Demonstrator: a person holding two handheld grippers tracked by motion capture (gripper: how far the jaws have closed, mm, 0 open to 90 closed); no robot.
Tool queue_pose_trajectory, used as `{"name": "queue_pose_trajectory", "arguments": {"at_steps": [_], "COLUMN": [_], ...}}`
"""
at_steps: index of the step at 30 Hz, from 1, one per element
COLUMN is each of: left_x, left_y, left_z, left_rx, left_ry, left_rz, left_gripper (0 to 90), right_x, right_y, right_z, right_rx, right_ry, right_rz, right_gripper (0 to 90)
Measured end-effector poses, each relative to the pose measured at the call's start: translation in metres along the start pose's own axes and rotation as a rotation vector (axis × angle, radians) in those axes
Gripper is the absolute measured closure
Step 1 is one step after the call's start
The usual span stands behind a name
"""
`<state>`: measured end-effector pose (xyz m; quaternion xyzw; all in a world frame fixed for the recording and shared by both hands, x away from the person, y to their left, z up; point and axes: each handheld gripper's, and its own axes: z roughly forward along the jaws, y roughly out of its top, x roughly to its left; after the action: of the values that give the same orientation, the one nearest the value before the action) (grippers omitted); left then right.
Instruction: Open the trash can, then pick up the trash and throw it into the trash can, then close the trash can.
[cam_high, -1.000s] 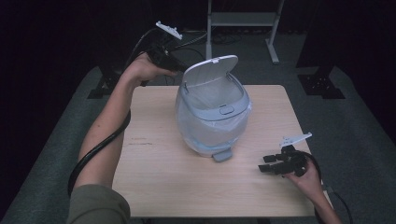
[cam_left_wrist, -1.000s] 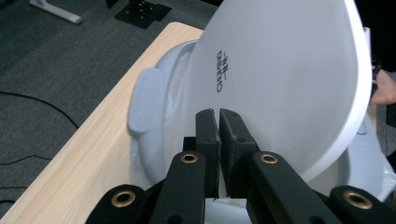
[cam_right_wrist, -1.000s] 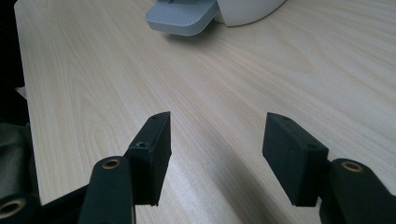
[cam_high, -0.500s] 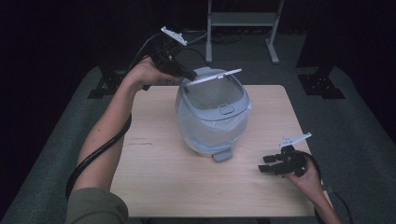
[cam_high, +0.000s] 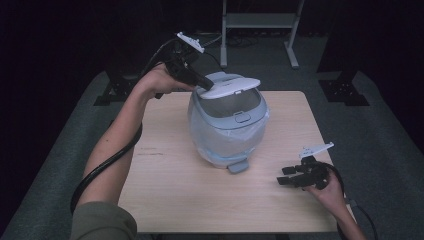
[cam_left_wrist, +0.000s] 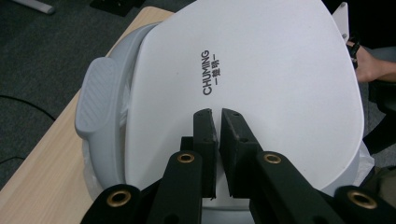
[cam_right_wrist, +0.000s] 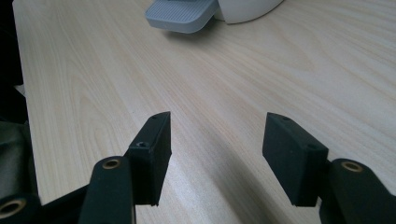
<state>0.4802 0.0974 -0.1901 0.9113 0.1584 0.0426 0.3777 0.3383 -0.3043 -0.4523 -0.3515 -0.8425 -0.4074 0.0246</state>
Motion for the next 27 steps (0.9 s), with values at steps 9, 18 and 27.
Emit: {"name": "queue_pose_trajectory", "arguments": {"at_steps": [9,18,27], "left_x": [-0.005,-0.007,-0.017], "left_y": [0.000,0.000,-0.001], "left_z": [0.010,0.009,0.026], "left_rx": [0.027,0.033,0.063], "left_ry": [-0.017,-0.020,-0.057], "left_rz": [0.014,0.022,0.052], "left_gripper": [84.1,83.4,82.6], "right_x": [0.000,0.000,0.000], "right_y": [0.000,0.000,0.000], "right_z": [0.000,0.000,0.001], "right_rx": [0.002,0.001,0.004], "right_ry": [-0.002,-0.001,0.003], "right_rz": [-0.001,-0.006,-0.008], "right_gripper": [41.0,41.0,41.0]}}
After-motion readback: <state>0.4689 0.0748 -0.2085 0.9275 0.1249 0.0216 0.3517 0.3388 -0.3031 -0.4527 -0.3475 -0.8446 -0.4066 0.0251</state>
